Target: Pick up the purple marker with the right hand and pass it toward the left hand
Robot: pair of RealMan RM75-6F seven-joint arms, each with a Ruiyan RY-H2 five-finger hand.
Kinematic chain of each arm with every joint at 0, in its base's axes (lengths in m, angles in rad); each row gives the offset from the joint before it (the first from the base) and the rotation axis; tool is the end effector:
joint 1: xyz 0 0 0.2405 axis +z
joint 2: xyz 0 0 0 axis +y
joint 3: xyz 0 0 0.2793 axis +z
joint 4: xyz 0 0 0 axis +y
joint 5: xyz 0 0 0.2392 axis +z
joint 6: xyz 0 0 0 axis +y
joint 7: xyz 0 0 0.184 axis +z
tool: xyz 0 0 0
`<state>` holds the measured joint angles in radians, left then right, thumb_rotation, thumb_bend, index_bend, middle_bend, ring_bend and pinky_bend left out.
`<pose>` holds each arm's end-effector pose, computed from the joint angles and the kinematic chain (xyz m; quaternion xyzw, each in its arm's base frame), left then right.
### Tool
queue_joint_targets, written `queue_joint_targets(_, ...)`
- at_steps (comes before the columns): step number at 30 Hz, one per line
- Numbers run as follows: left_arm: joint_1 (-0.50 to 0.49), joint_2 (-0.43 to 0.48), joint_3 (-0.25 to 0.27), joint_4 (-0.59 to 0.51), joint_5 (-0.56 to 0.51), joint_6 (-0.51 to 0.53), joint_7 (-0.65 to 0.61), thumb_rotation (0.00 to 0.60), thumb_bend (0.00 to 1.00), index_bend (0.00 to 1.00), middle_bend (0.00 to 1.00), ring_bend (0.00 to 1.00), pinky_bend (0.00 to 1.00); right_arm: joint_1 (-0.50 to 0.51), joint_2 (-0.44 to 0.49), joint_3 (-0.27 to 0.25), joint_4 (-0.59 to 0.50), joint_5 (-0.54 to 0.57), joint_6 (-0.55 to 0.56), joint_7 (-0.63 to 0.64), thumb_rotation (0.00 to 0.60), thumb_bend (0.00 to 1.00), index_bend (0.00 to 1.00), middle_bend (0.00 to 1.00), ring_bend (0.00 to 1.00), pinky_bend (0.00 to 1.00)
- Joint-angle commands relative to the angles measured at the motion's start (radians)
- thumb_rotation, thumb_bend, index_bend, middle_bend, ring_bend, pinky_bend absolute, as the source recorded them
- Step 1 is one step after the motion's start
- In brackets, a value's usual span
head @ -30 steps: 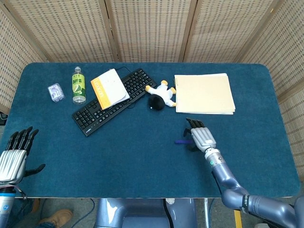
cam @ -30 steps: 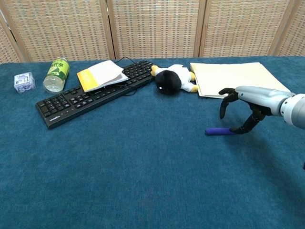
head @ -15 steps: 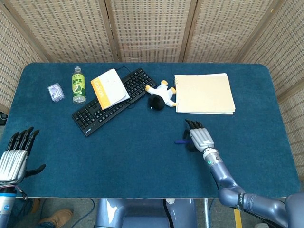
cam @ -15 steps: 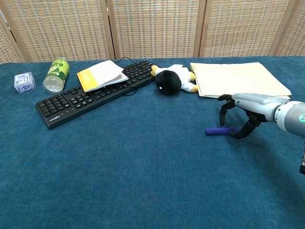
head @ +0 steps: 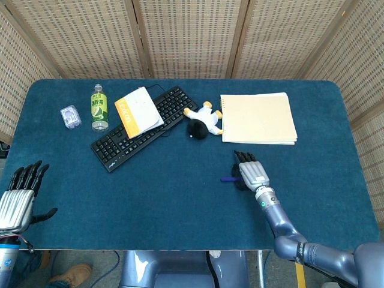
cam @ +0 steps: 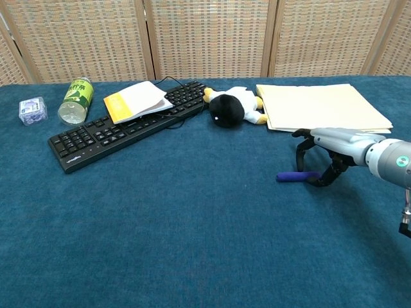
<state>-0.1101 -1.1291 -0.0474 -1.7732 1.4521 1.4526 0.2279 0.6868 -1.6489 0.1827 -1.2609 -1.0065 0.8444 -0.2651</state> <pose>-0.3083 0.2288 0.1196 -0.6117 -0.3846 -0.3606 0.5897 -0.2269 -0.4095 -0.0897 0.7046 -0.4683 0.3079 0.4351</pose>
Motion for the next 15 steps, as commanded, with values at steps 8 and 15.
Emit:
queue_joint_targets(8, -0.002, -0.001, 0.002, -0.002, -0.002, -0.002, 0.003, 0.600, 0.00, 0.00, 0.00, 0.00, 0.00, 0.004, 0.000, -0.001, 0.009, 0.016, -0.013, 0.001, 0.600, 0.53, 0.53, 0.00, 0.00, 0.00)
queue_joint_targets(15, -0.004, -0.003, 0.003, -0.001, -0.004, -0.005, 0.008, 0.600, 0.00, 0.00, 0.00, 0.00, 0.00, 0.003, 0.008, 0.004, 0.002, 0.020, -0.014, 0.016, 0.600, 0.55, 0.58, 0.00, 0.00, 0.00)
